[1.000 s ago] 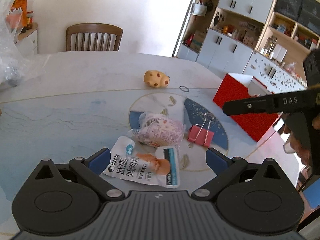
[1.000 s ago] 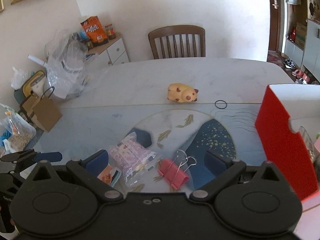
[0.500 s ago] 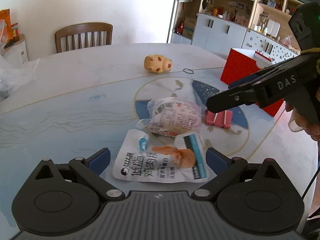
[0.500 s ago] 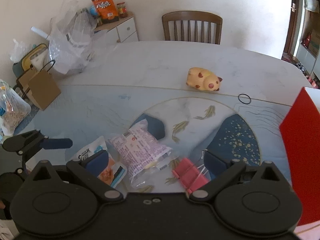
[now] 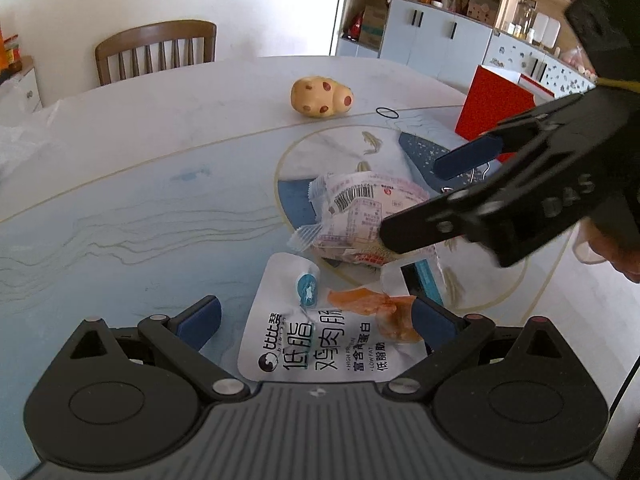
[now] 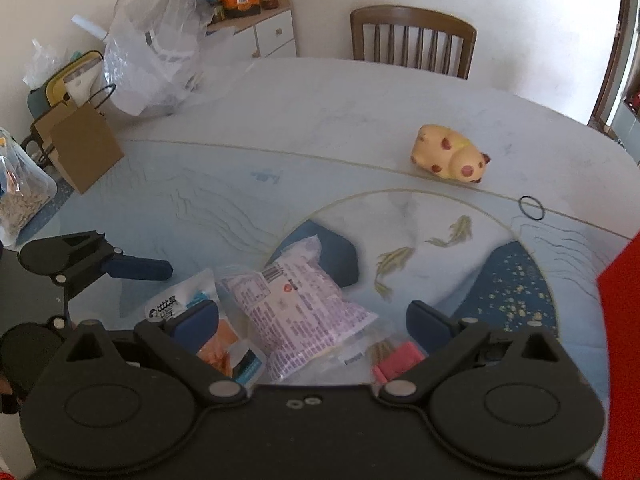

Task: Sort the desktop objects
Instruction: 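Approach the white-orange snack packet with the left gripper while the right approaches the purple-white bag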

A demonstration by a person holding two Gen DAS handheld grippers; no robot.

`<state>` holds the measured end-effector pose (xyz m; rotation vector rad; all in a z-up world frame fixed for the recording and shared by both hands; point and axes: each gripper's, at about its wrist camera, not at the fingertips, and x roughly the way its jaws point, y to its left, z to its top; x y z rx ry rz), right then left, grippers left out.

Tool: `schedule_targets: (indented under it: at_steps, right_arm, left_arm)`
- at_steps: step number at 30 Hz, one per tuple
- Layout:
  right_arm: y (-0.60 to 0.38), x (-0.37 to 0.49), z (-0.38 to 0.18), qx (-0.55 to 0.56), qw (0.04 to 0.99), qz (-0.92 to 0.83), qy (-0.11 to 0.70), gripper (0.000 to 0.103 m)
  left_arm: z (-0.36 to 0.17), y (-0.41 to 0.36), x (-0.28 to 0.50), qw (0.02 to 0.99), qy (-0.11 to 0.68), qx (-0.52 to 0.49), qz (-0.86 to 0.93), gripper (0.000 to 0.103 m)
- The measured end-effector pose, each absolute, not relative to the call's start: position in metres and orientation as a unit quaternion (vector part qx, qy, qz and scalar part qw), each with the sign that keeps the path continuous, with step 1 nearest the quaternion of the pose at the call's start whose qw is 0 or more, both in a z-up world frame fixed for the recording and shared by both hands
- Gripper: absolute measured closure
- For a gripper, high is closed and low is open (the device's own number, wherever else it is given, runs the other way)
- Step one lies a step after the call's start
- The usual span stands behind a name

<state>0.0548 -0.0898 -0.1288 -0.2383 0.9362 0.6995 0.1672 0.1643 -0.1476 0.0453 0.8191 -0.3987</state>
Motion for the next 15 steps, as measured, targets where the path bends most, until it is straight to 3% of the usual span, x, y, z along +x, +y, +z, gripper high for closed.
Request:
schedule_targets:
  at_steps: [11, 15]
  right_arm:
    - [-0.074, 0.064, -0.146, -0.136, 0.818, 0.329, 0.452, 0.019]
    - [-0.073, 0.064, -0.148, -0.146, 0.817, 0.332, 0.449, 0.026]
  left_arm:
    - [-0.153, 0.144, 0.156, 0.899, 0.385, 0.081, -0.194, 0.002]
    - [-0.153, 0.137, 0.151, 0.899, 0.377, 0.091, -0.203, 0.010]
